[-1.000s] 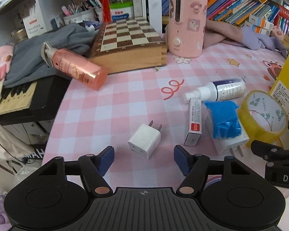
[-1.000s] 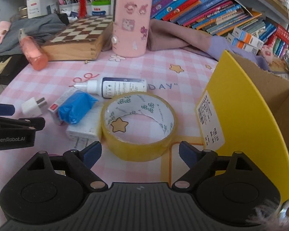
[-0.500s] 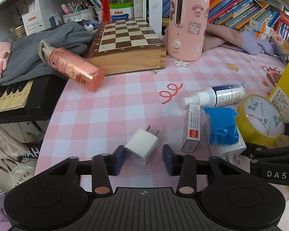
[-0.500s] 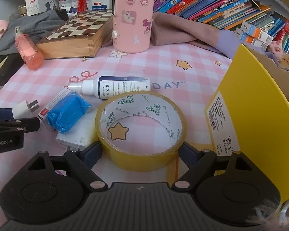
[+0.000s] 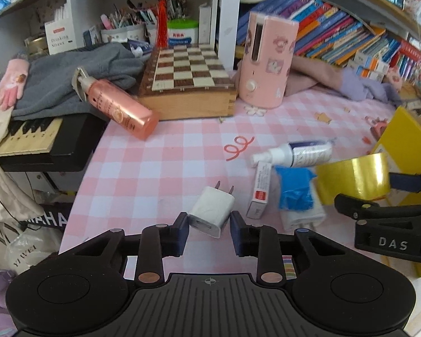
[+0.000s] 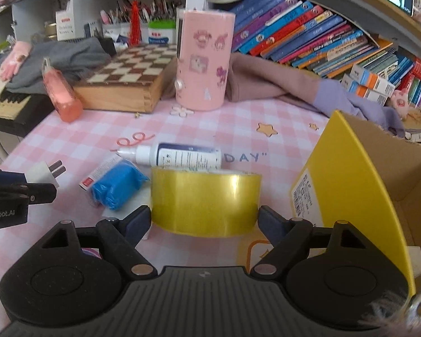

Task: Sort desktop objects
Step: 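Grasp the small white charger with the left tool while the right tool grasps the yellow tape roll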

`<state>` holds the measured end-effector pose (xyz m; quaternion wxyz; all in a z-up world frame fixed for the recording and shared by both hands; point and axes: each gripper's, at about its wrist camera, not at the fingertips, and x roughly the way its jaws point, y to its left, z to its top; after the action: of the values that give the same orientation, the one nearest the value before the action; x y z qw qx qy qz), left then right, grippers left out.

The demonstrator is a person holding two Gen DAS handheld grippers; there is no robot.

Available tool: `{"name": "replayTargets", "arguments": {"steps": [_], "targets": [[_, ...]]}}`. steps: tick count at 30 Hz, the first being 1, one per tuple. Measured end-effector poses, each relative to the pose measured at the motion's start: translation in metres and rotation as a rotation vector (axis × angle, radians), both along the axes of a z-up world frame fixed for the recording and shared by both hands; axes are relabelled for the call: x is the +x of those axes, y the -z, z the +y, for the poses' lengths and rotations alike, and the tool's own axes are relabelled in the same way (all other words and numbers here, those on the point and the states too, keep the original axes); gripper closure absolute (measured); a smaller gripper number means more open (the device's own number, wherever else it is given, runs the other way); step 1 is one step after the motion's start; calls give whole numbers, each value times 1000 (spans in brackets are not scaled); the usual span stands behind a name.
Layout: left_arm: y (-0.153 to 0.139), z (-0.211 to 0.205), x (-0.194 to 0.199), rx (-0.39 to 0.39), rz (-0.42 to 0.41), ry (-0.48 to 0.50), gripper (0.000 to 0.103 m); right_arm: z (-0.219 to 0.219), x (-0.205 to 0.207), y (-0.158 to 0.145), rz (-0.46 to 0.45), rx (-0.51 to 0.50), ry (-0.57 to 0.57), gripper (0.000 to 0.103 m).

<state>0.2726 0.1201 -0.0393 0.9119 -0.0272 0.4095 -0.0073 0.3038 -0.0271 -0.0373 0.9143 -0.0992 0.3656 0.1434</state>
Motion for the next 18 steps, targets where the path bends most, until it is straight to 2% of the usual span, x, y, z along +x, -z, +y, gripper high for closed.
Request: {"name": "replayTargets", "arguments": {"steps": [5,6,7,8,10,12,13,14,16,18], "targets": [[-16,1,-21,-33,-37,-7,73,-4,-14,-12,-14,25,-6,25],[-19,1,-25,-38,-43,-6,73,-6,-17,-16,-20,33,-3,42],[-21,1,-29,-41,-48,-3,73,-8,-22,-20,-36,37,0,66],[-23,1,-34,-43,-53,-1,73,-8,-27,-23,-64,4,17,84],[-22,1,-42,-43,-55,0,73,-12,-27,-23,-16,23,7,84],[-20,1,-47,-46,-48,-3,73,-14,-28,-17,36,18,26,78],[-19,2,-49,-53,-44,-9,73,-14,-31,-15,40,10,20,78],[-17,2,-52,-61,-40,-13,73,-15,-35,-12,39,3,9,73],[-17,2,-57,-66,-39,-16,73,-15,-43,-9,38,-14,0,62],[-17,1,-62,-62,-40,-18,73,-15,-50,-3,47,-25,1,35]]}}
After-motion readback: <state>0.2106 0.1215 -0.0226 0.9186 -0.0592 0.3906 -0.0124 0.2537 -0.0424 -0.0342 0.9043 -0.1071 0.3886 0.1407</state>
